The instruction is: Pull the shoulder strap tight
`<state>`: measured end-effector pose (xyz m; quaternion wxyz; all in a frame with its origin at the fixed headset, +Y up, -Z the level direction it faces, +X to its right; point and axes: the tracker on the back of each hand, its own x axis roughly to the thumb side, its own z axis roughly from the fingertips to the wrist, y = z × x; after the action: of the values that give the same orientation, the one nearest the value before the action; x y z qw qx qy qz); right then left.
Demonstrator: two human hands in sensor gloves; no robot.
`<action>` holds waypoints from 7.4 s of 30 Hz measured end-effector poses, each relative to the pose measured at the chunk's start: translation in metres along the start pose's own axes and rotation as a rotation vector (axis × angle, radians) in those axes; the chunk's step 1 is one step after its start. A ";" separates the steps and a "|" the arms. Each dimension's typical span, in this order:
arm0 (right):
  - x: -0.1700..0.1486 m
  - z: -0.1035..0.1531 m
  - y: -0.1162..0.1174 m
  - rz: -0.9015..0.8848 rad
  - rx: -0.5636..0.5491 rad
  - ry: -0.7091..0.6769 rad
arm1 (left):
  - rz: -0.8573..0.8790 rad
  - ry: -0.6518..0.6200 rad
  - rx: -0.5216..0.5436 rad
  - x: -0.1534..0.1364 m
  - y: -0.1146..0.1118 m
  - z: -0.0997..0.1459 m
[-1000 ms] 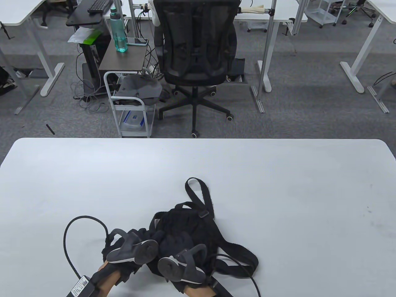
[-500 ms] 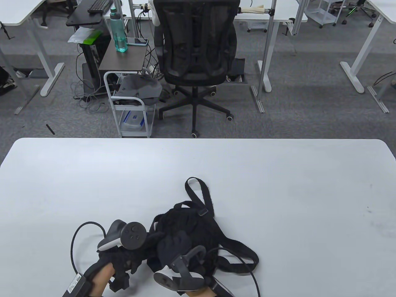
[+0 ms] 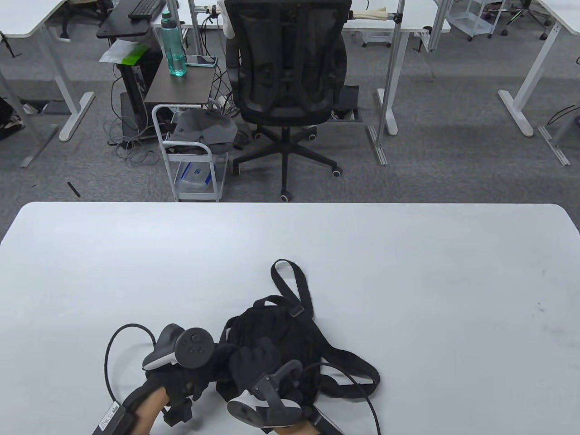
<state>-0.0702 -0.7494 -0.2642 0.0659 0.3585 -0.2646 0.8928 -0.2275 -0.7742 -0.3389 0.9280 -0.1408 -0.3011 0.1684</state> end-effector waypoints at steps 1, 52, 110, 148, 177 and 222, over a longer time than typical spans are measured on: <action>0.000 0.000 0.000 0.002 0.001 -0.001 | 0.019 -0.002 -0.004 -0.001 -0.001 0.000; 0.008 0.002 -0.014 0.023 -0.029 -0.028 | 0.197 -0.054 -0.029 -0.001 0.003 -0.001; -0.071 0.020 0.001 -0.919 0.205 0.541 | -0.542 -0.145 0.378 0.061 0.007 0.012; -0.076 0.026 0.013 -1.034 0.240 0.573 | -0.585 -0.250 0.461 0.077 0.002 0.020; -0.075 0.026 0.009 -1.003 0.217 0.554 | -0.669 -0.277 0.490 0.077 0.003 0.024; -0.075 0.025 0.010 -0.944 0.245 0.541 | -0.713 -0.272 0.482 0.084 0.002 0.021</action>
<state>-0.0033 -0.7657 -0.3041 0.4819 0.2013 0.0568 0.8509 -0.1767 -0.7358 -0.2798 0.8864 0.2151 -0.4021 -0.0794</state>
